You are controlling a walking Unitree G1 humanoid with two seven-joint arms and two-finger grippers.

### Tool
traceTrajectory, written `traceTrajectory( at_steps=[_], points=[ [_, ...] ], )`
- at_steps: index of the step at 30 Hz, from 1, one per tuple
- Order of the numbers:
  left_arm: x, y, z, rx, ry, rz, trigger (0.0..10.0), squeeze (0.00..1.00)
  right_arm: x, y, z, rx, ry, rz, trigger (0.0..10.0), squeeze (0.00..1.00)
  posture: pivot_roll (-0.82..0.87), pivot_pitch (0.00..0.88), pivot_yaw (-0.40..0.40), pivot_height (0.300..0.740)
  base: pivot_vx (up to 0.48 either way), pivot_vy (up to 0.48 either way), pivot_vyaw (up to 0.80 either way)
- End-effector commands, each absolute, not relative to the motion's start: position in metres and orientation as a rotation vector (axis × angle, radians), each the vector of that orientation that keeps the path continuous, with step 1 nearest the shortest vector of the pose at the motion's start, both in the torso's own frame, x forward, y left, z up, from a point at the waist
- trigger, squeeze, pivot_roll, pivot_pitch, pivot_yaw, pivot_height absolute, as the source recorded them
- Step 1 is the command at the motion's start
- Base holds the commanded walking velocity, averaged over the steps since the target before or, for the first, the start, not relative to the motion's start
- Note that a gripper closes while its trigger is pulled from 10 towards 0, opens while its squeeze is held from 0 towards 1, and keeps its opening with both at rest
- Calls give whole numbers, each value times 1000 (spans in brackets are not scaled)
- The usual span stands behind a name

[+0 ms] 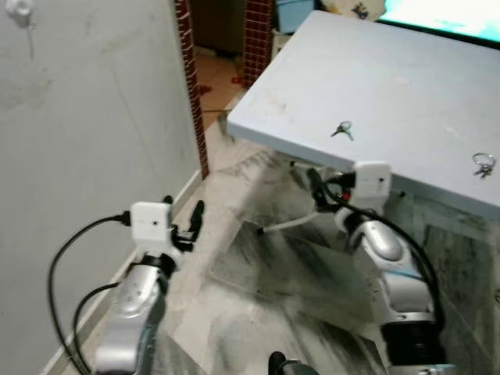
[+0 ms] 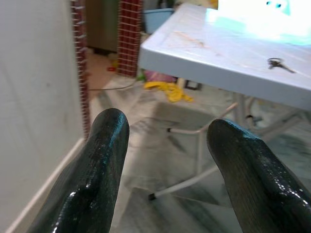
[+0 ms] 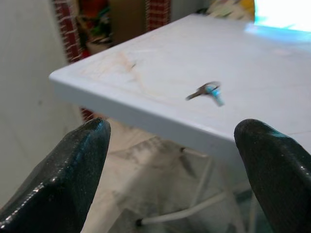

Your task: Hang keys on a hook

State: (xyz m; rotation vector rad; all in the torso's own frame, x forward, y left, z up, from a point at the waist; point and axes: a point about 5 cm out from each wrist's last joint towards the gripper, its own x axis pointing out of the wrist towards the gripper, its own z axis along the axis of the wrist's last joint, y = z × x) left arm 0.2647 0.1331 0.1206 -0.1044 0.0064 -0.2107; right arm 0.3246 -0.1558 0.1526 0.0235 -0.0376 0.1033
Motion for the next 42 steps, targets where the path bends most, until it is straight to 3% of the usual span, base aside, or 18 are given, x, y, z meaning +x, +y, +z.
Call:
traceTrajectory(
  at_steps=[1,13,30,42],
  points=[
    [263,138,119,-96,17,-192,10000,0,324,-149,156,27,-48,125,10000,0,87,138,-2,740,0,0,-700],
    [262,140,120,-88,6,-193,10000,0,326,-149,162,86,-58,106,10000,0,92,145,-1,740,0,0,-91],
    [261,140,118,-77,15,-206,10000,0,325,-158,160,110,-64,41,10000,0,90,146,4,740,310,0,0],
    [261,138,118,-77,17,-213,10000,0,325,-158,159,102,-58,36,10000,0,88,146,6,740,323,0,-496]
  ],
)
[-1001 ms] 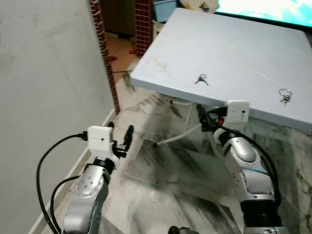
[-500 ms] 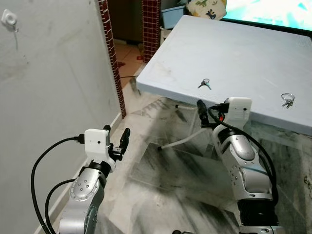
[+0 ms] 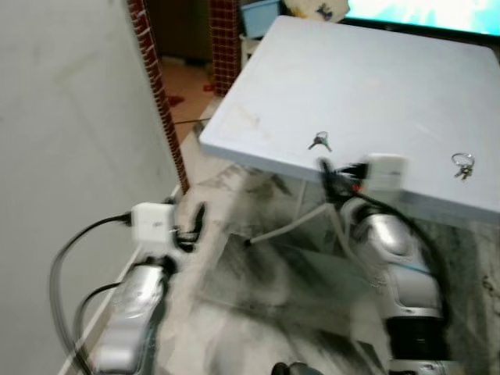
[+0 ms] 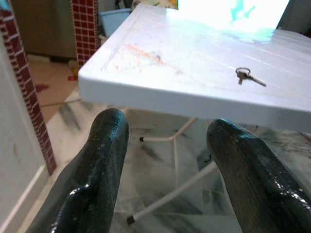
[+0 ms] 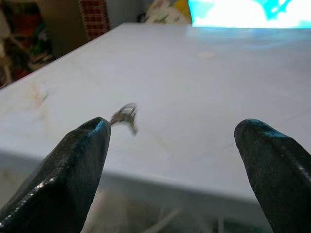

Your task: Hang keys on a hook

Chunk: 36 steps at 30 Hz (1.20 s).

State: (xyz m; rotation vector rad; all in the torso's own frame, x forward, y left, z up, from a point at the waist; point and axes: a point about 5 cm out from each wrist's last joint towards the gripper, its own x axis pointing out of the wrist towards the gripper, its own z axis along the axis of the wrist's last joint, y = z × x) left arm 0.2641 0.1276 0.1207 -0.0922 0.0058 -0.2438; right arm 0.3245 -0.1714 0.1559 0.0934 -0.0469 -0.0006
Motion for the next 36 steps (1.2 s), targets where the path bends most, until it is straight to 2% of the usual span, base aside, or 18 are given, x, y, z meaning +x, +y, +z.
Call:
traceTrajectory(
  at_steps=[1,28,36],
  points=[
    [262,138,118,-77,17,-213,10000,0,325,-158,159,102,-58,36,10000,0,88,146,6,740,322,0,0],
    [262,137,117,-76,17,-201,10000,0,325,-147,155,139,-31,104,10000,0,90,145,-3,740,317,0,0],
    [262,139,116,-81,15,-185,10000,0,326,-134,150,166,15,195,10000,0,93,137,-2,740,96,0,0]
  ],
)
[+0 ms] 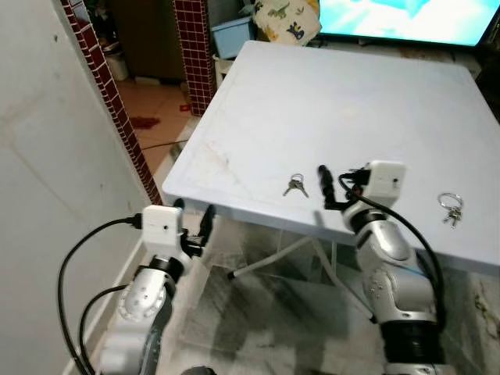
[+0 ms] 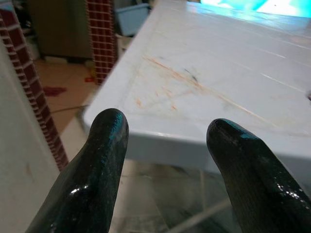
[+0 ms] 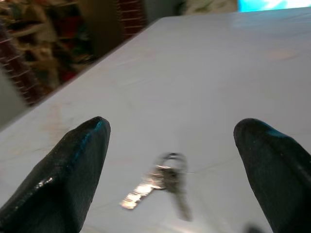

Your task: Hang keys on a hook

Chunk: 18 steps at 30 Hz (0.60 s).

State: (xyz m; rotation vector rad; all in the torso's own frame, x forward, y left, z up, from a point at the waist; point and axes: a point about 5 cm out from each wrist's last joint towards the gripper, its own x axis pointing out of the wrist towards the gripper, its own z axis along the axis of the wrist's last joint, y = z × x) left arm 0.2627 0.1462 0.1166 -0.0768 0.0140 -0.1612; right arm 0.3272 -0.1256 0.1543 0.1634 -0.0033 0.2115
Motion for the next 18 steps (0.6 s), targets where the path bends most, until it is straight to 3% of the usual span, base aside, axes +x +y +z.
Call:
traceTrajectory(
  at_steps=[1,6,18],
  points=[
    [262,138,116,-83,14,-188,10000,0,325,-131,149,170,25,212,10000,0,95,138,0,740,0,0,0],
    [262,139,117,-71,14,-187,10000,0,323,-123,144,189,53,239,10000,0,96,140,4,740,0,0,0],
    [257,142,115,-48,35,-200,10000,0,345,-135,149,221,30,117,10000,0,115,157,32,740,0,0,0]
  ],
)
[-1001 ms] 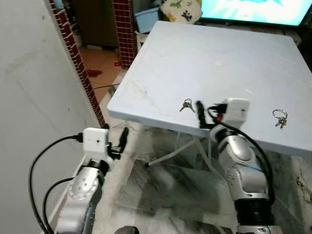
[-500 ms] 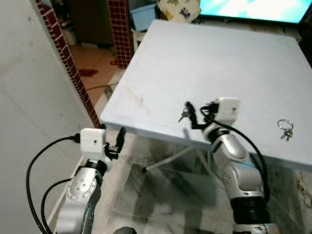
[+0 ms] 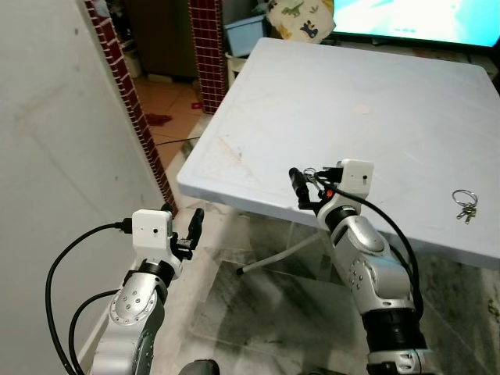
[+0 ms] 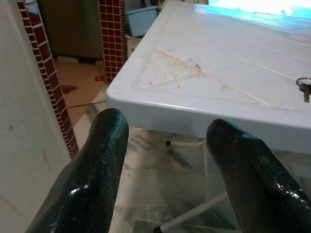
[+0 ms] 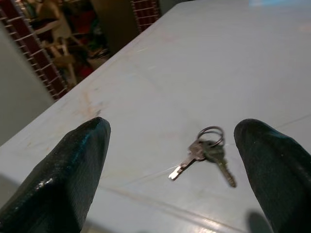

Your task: Hang keys on a hook

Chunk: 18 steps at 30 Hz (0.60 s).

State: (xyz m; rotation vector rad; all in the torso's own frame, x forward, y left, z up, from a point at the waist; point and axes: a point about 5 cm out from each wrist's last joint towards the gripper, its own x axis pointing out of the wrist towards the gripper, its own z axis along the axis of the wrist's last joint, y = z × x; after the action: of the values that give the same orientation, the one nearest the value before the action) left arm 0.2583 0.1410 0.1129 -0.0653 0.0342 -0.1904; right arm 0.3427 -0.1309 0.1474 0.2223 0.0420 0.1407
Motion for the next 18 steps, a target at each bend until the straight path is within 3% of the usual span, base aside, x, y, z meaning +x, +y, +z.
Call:
traceTrajectory(
  at_steps=[1,6,18],
  points=[
    [256,142,115,-48,35,-201,10000,0,346,-137,150,219,25,106,10000,0,119,160,35,740,0,0,0],
    [254,144,115,-41,40,-202,10000,0,355,-150,151,213,19,15,10000,0,129,163,41,740,0,0,0],
    [252,144,115,-36,49,-212,10000,0,363,-149,145,231,40,18,10000,0,130,171,49,740,0,0,0]
  ],
)
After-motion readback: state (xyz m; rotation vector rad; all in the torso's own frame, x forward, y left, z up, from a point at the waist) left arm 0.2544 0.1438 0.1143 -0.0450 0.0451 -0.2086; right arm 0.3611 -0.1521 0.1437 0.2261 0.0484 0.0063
